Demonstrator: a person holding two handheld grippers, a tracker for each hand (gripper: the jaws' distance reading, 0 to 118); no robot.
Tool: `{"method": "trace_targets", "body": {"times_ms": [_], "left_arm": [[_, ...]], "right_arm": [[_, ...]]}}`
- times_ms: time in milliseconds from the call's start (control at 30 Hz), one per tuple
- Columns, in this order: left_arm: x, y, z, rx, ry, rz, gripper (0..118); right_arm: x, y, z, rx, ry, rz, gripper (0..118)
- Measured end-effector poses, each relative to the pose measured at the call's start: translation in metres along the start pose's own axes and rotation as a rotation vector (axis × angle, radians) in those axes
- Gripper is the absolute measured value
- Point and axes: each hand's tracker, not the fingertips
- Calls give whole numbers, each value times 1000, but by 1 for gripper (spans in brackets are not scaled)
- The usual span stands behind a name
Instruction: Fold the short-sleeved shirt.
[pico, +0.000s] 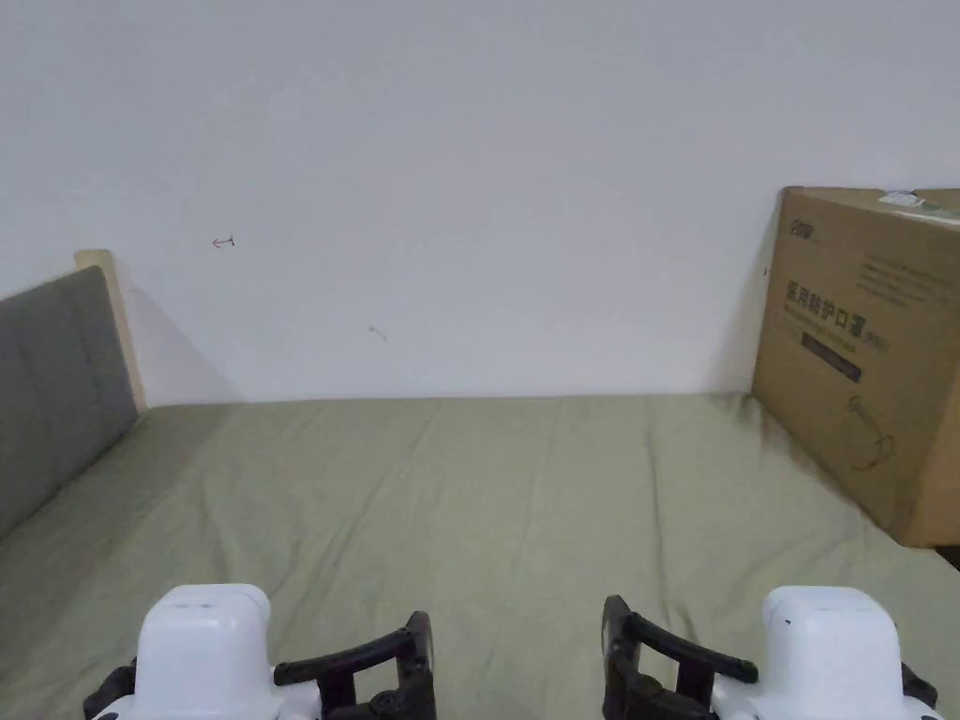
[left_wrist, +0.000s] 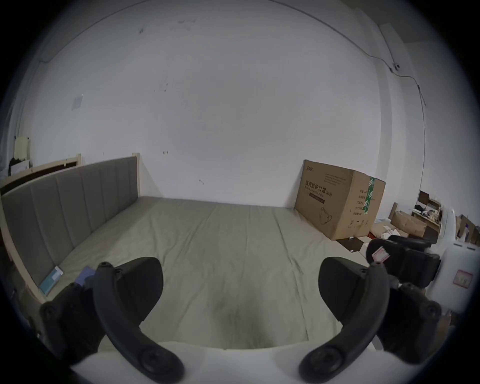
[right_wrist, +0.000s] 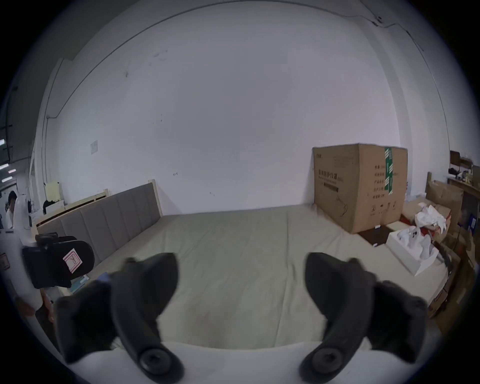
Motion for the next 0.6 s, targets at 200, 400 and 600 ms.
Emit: {"method": "trace_targets", "body": {"times_ms": [200, 400, 600], "left_arm": [[14, 9, 1, 82, 122, -127, 118], [23, 20, -3, -124, 154, -129, 117], [33, 15, 8, -103, 128, -147, 117]], "right_arm": [[-12, 4, 1, 32, -34, 97, 110], [-10, 3, -7, -4, -18, 64, 110], [-1, 2, -15, -45, -35, 47, 110]]}}
